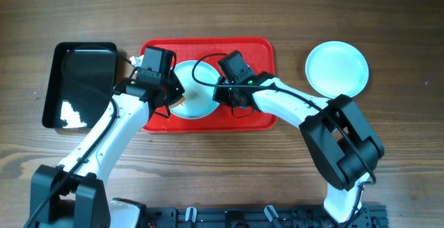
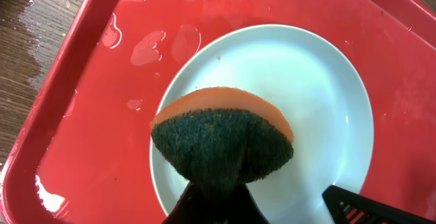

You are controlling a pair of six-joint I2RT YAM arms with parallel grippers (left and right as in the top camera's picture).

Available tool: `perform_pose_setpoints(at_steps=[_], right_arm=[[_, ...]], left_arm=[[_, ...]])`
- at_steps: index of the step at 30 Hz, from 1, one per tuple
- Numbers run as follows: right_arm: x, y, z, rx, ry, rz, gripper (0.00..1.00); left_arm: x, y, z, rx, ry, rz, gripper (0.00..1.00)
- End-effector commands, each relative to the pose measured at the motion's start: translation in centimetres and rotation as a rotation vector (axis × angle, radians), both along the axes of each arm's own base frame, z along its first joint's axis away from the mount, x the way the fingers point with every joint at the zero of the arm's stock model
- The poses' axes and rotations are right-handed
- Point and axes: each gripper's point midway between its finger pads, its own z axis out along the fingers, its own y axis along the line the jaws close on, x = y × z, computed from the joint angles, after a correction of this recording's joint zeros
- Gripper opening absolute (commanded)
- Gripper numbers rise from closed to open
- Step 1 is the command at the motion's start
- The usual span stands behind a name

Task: Clean dirty plates on tray and stack at the side
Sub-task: 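Drag the last plate left with the right gripper toward the sponge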

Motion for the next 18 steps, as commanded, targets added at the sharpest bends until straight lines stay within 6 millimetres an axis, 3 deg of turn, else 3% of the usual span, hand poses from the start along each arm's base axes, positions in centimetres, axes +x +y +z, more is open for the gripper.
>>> perform_pose_setpoints(at_steps=[1, 6, 9, 11, 13, 16, 18], right_arm=[[-1.1, 0.0, -2.4, -0.010, 0.066, 0.000, 0.04], [-1.8, 0.9, -1.8, 0.062, 0.063, 0.184, 0.04], [-2.3, 1.1, -1.2, 0.141, 0.082, 0.282, 0.05], [-2.1, 0.2, -1.4, 0.129, 0.098, 0.262, 0.04], [-1.4, -0.6, -1.4, 0.089, 0.085, 0.236, 0.04], [0.6, -3.3, -1.1, -0.113, 0.029, 0.107, 0.04], [1.0, -3.8, -0.7, -0.173, 0.007, 0.083, 0.04]], left_arm=[[0.0, -0.3, -0.3, 0.007, 0.001, -0.026, 0.04], [0.2, -0.3, -1.7, 0.016, -0.040, -0.065, 0.04], [0.4, -0.9, -2.4, 0.048, -0.079, -0.205, 0.04], [0.6, -2.1, -2.1, 0.066, -0.109, -0.370, 0.04], [0.7, -2.1, -2.0, 0.079, -0.115, -0.394, 0.04], [0.4, -3.1, -2.0, 0.022, -0.112, -0.425, 0.04], [0.5, -3.2, -1.9, 0.019, -0.120, -0.426, 0.04]])
